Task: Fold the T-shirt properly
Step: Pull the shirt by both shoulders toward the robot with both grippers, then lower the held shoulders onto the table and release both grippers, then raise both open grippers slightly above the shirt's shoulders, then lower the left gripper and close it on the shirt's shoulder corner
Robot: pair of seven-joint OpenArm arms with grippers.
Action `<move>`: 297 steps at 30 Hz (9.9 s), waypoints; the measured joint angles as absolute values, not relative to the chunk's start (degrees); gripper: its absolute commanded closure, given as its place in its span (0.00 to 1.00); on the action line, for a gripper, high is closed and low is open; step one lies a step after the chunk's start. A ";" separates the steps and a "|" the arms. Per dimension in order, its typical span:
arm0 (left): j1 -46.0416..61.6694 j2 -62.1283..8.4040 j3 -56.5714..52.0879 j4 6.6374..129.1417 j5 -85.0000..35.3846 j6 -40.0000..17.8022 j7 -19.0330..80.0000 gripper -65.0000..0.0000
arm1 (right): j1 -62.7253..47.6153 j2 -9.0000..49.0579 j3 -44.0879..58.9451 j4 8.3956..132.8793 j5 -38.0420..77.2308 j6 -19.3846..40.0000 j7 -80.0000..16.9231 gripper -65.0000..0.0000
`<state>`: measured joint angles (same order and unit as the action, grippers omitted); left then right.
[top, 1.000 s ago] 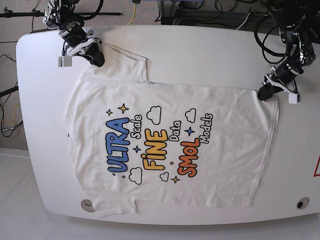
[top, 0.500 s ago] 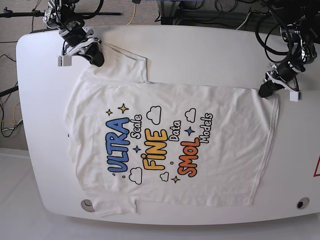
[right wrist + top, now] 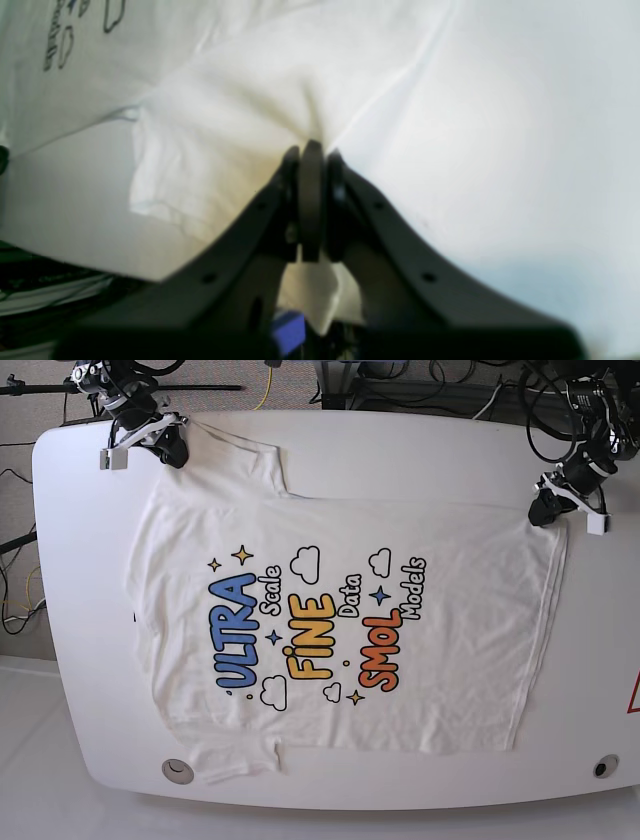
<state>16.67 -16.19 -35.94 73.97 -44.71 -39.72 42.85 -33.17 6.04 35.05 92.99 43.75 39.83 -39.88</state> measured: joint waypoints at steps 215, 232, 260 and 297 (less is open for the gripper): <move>20.97 -5.58 -47.11 106.19 -28.25 -30.02 68.75 0.49 | -12.91 5.56 29.04 98.87 32.12 39.22 -50.17 0.79; 18.44 -4.54 -41.30 106.15 -28.18 -30.24 63.77 0.49 | -13.06 6.52 29.04 98.87 32.10 39.20 -51.11 0.79; 19.20 -4.95 -44.23 106.19 -28.27 -30.02 63.68 0.49 | -13.21 6.39 29.06 98.85 32.12 39.22 -51.27 0.79; 16.67 -4.95 -43.05 99.68 -27.99 -30.02 63.72 0.49 | -13.21 6.35 29.15 98.85 32.12 39.22 -51.29 0.79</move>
<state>16.67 -4.95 -43.05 99.68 -27.99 -30.02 63.72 -13.21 6.35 29.15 98.85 32.12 39.22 -51.29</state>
